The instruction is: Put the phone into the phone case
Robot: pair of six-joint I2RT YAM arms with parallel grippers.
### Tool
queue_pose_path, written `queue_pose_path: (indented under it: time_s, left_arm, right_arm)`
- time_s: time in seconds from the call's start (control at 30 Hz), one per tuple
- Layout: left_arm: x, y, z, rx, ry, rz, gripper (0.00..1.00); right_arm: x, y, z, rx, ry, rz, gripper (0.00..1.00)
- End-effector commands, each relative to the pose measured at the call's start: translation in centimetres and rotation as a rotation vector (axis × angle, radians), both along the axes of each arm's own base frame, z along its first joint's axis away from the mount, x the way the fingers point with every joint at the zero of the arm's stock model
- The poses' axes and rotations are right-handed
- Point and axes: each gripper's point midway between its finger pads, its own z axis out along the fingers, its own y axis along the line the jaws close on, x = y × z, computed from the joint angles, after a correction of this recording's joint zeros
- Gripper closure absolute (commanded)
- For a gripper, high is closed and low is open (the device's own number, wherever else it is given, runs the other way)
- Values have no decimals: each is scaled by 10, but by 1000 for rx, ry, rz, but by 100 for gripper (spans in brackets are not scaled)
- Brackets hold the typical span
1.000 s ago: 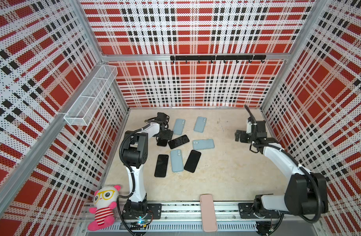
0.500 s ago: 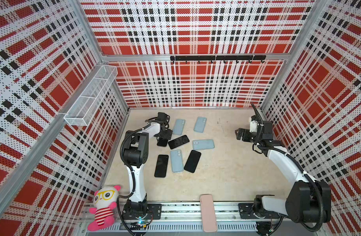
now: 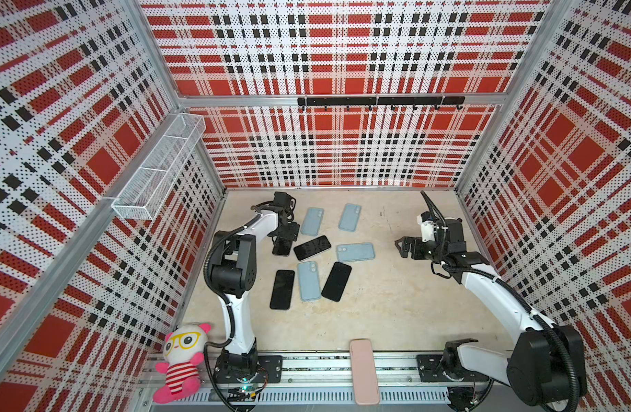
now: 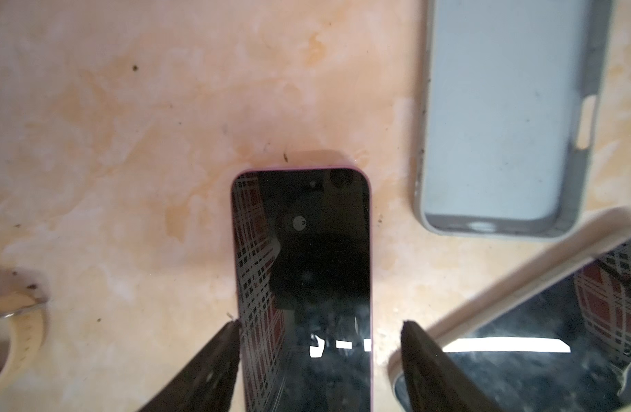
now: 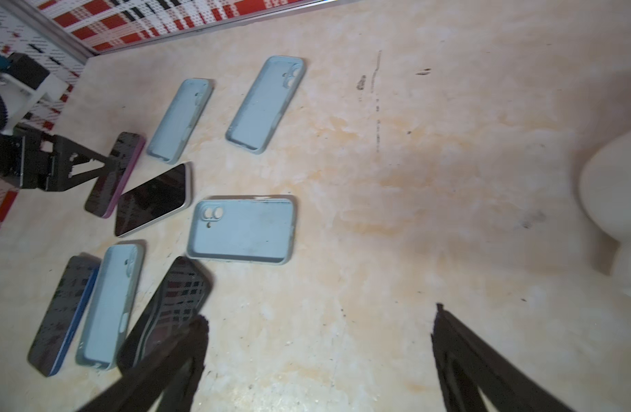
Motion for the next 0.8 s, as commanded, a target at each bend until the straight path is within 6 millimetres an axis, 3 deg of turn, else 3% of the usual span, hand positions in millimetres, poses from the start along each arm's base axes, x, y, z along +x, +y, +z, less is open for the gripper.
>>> queue_pose_path:
  time_s: [0.0, 0.17, 0.4, 0.6, 0.77]
  left_arm:
    - [-15, 0, 20, -1, -3, 15, 23]
    - [-17, 18, 8, 4, 31, 34, 1]
    - [-14, 20, -28, 34, 130, -15, 2]
    - [-2, 10, -36, 6, 136, -40, 2]
    - [-5, 12, -48, 39, 172, -30, 2]
  right_arm:
    - [-3, 21, -10, 55, 24, 62, 0]
    - [-3, 29, -21, 44, 57, 78, 0]
    - [-6, 21, -30, 4, 90, 54, 0]
    - [-5, 14, -42, -50, 119, 39, 0]
    - [-5, 14, -48, -52, 136, 36, 0]
